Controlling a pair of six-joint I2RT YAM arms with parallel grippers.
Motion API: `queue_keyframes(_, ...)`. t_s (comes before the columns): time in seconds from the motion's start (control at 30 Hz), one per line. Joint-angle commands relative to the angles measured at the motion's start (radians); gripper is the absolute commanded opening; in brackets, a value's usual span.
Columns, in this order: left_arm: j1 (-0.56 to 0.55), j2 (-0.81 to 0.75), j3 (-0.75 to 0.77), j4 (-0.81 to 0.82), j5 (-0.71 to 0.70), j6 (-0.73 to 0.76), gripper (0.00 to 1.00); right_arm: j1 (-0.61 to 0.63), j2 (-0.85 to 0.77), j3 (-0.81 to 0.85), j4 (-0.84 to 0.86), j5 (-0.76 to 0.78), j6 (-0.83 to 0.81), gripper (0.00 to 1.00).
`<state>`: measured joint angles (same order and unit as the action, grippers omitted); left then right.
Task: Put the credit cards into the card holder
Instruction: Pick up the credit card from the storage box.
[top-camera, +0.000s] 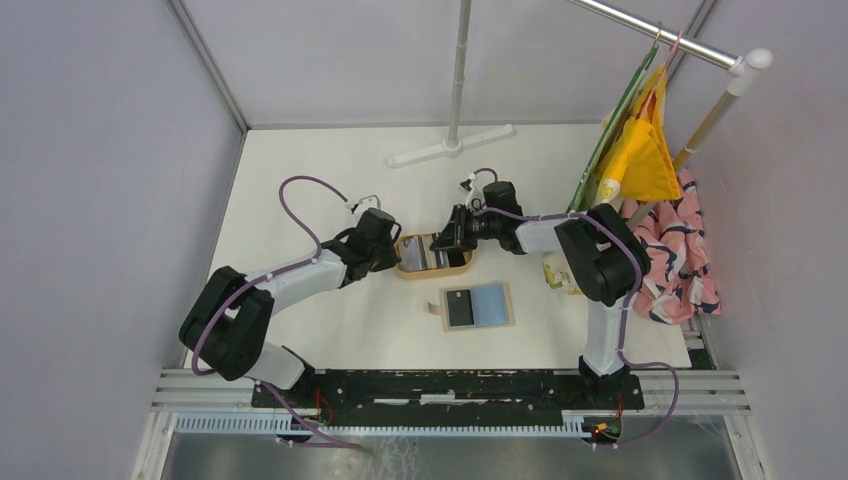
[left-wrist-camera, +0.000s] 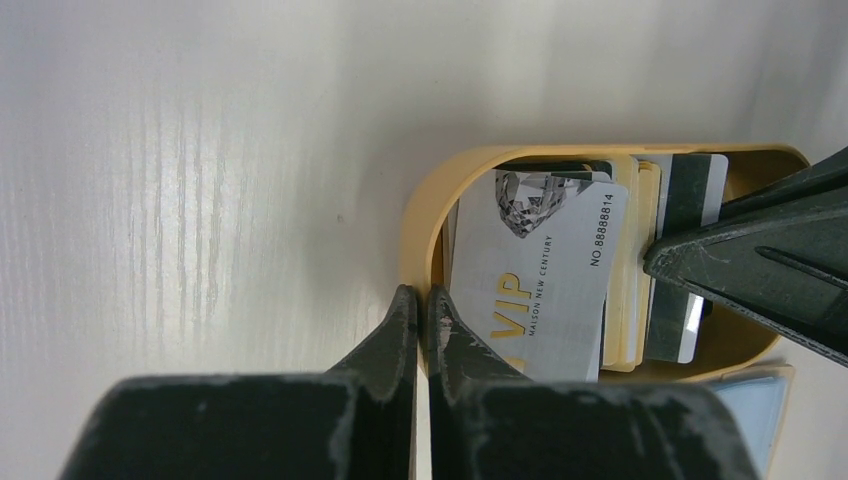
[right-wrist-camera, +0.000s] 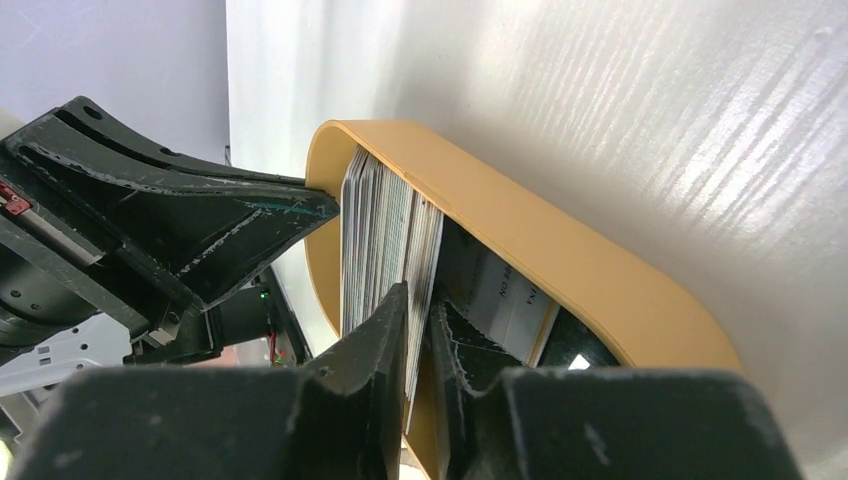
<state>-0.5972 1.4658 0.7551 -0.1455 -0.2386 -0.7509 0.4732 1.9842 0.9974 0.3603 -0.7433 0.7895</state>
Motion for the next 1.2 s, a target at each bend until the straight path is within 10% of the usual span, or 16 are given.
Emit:
queue_keyframes(0.0, -0.003, -0.009, 0.058, 0.076, -0.025, -0.038, 0.02, -0.023, -0.066, 0.003, -0.012, 0.030, -0.050, 0.17)
queue_keyframes(0.43, 0.002, -0.016, 0.066, 0.060, -0.043, -0.028, 0.02, -0.048, -0.115, 0.006, -0.086, 0.053, -0.135, 0.05)
queue_keyframes(0.83, 0.007, -0.101, 0.070, 0.028, -0.033, -0.003, 0.45, -0.079, -0.201, -0.012, -0.079, -0.024, -0.189, 0.00)
queue_keyframes(1.17, 0.008, -0.285, 0.004, 0.098, 0.106, 0.118, 0.53, -0.099, -0.289, -0.103, 0.040, -0.308, -0.265, 0.00)
